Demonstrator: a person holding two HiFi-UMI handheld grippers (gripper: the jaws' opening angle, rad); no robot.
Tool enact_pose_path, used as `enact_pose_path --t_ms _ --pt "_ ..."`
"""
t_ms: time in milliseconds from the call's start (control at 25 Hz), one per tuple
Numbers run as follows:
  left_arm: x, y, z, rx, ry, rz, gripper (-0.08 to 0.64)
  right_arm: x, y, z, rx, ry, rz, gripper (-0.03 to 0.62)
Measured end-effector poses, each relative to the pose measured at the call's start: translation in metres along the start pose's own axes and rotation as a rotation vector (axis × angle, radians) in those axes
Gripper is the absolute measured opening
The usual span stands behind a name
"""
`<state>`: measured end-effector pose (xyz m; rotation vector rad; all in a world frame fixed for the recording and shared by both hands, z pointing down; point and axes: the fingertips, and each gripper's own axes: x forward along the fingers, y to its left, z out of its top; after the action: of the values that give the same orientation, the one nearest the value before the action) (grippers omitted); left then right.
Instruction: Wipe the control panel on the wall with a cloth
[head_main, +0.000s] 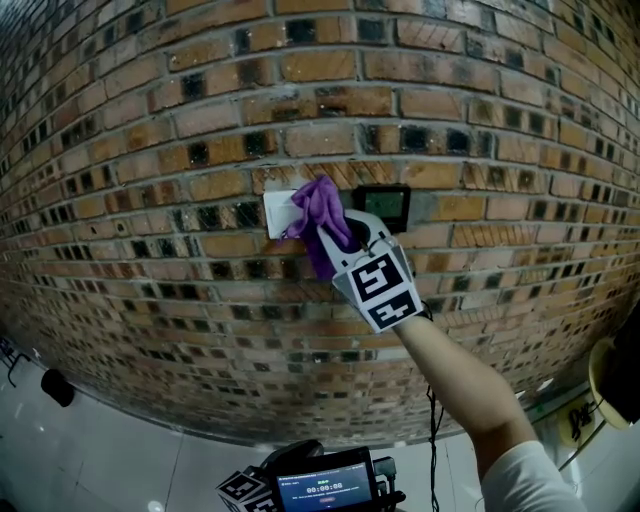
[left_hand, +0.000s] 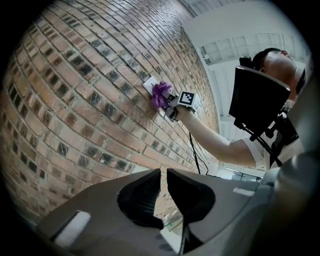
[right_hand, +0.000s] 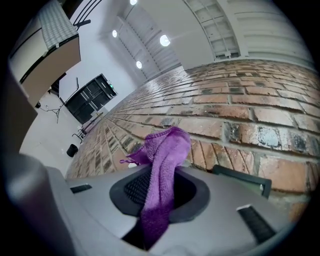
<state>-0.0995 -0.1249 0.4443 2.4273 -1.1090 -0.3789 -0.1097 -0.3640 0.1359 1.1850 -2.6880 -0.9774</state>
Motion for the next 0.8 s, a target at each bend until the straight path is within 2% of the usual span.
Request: enact_pose_path --t_ms 800 --pt "0.025 -0.015 -0.013 -0.002 0.037 -0.067 0.034 -0.050 -0.055 -0.013 -0.038 0.022 -0.109 0.081"
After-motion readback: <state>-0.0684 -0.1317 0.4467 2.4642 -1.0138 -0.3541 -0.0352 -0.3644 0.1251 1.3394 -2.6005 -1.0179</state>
